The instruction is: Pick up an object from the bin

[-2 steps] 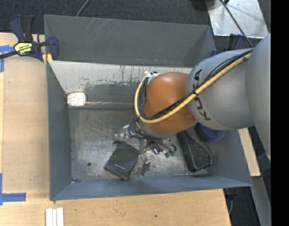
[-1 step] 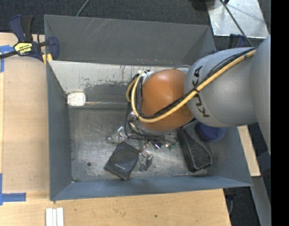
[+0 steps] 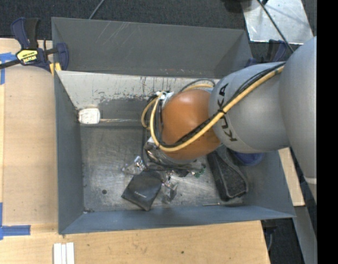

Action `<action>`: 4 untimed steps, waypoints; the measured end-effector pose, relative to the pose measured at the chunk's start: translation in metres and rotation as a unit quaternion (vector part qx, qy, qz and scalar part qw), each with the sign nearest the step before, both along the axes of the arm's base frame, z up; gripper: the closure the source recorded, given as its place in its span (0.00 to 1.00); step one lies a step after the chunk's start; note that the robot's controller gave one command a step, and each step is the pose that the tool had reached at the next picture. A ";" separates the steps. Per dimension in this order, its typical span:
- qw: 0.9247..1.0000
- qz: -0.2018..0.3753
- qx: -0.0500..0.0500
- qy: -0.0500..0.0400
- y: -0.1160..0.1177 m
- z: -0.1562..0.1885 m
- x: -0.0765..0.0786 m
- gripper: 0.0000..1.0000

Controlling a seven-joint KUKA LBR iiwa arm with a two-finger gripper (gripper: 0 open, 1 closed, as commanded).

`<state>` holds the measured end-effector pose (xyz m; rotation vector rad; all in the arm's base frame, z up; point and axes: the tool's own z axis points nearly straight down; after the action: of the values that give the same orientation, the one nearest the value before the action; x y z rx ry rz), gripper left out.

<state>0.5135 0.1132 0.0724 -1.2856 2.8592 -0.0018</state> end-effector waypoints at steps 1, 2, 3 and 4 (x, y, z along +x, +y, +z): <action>1.000 -0.002 0.000 0.001 0.000 0.001 0.001 0.00; 1.000 -0.002 0.004 -0.006 0.003 0.005 0.005 1.00; 1.000 -0.004 0.000 0.000 0.003 0.027 0.007 1.00; 1.000 -0.006 0.000 0.000 0.004 0.059 0.009 1.00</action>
Offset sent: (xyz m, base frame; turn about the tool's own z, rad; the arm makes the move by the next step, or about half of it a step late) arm 0.0000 0.0000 0.0000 0.0000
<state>0.5222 0.1170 0.1318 -1.2689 2.8666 -0.0010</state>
